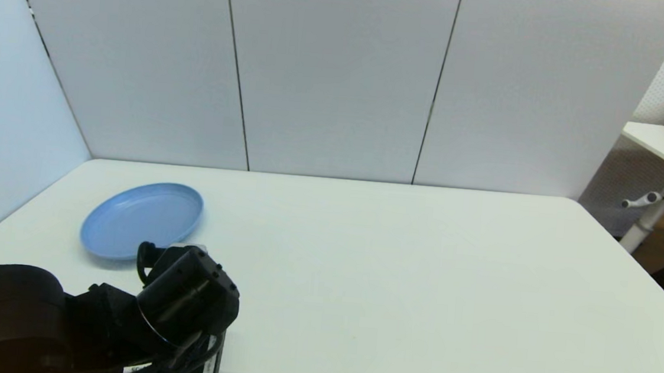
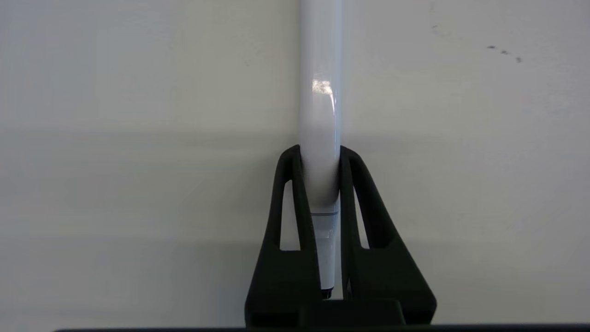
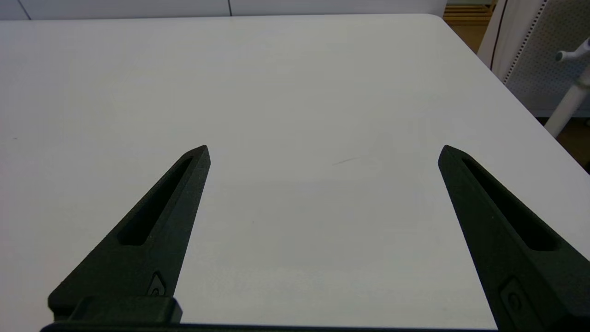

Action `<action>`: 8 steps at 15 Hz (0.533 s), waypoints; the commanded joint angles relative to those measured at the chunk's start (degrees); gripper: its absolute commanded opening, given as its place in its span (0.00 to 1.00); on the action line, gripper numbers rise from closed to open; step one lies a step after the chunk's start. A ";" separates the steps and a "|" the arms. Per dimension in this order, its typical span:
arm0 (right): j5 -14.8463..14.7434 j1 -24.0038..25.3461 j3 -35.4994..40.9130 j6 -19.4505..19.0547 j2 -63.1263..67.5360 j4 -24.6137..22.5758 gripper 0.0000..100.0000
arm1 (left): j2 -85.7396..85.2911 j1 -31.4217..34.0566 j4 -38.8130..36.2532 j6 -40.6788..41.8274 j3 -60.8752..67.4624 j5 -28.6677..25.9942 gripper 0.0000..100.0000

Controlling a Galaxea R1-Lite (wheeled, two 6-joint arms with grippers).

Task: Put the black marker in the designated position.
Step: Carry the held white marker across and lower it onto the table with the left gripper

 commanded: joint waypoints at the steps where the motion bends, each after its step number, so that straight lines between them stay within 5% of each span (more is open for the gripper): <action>1: 0.01 0.01 0.00 0.00 0.00 0.00 1.00 | -3.35 0.08 -0.06 0.79 -6.47 2.30 0.00; 5: 0.01 -0.07 0.00 0.00 0.09 0.00 1.00 | -7.57 5.36 -0.15 9.75 -11.04 4.76 0.00; 8: 0.01 0.01 0.00 0.00 0.00 0.00 1.00 | -13.37 17.40 -0.33 25.57 -13.33 4.67 0.00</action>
